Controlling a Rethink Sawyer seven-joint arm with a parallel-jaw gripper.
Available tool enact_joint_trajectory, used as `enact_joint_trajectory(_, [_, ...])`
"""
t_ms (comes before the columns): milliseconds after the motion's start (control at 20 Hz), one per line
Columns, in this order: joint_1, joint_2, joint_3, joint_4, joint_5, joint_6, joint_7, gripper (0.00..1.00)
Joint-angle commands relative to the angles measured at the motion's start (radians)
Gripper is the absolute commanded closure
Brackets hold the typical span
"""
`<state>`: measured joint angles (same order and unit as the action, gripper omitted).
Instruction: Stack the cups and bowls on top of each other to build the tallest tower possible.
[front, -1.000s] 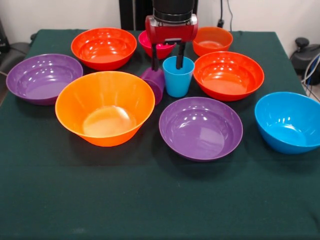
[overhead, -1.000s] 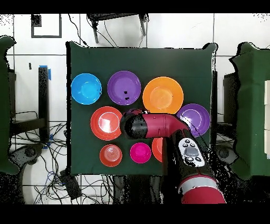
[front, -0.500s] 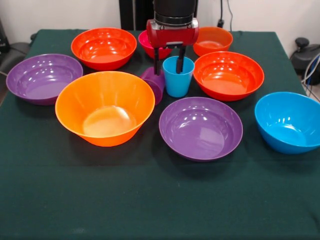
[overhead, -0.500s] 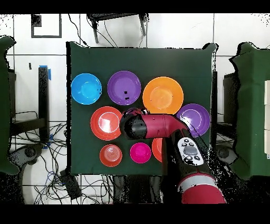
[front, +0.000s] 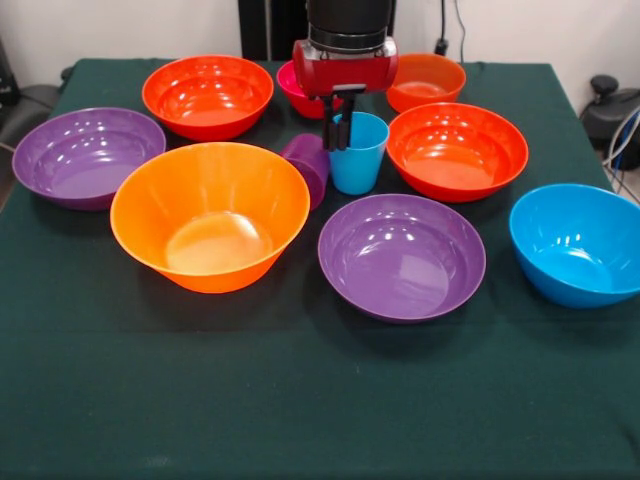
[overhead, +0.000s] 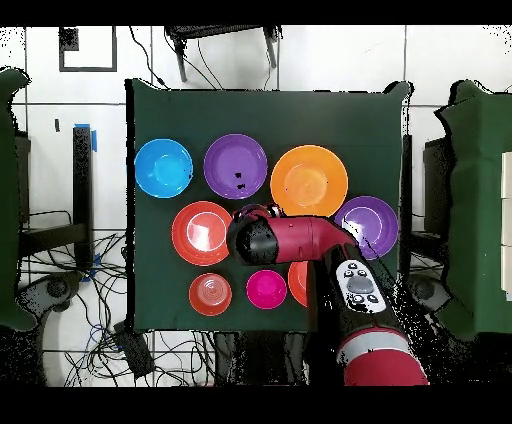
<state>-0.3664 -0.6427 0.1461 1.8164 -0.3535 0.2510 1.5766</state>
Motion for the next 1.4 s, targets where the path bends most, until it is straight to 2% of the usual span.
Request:
enact_joint_trajectory(50, [-0.002,0.032,0.074,-0.01,-0.078,-0.029,0.02,1.0])
enact_joint_trajectory(500, [0.002,0.031,0.074,-0.018,-0.071,-0.011,0.019,1.0])
enact_joint_trajectory(750, [0.004,0.001,0.073,-0.002,-0.061,0.021,0.016,1.0])
enact_joint_trajectory(1050, [0.008,0.003,0.07,0.009,-0.059,0.012,0.028,1.0])
enact_joint_trajectory(1100, [0.01,0.003,0.068,0.011,-0.058,0.011,0.03,0.0])
enact_joint_trajectory(1400, [0.017,-0.004,0.056,0.028,-0.068,0.002,0.035,0.0])
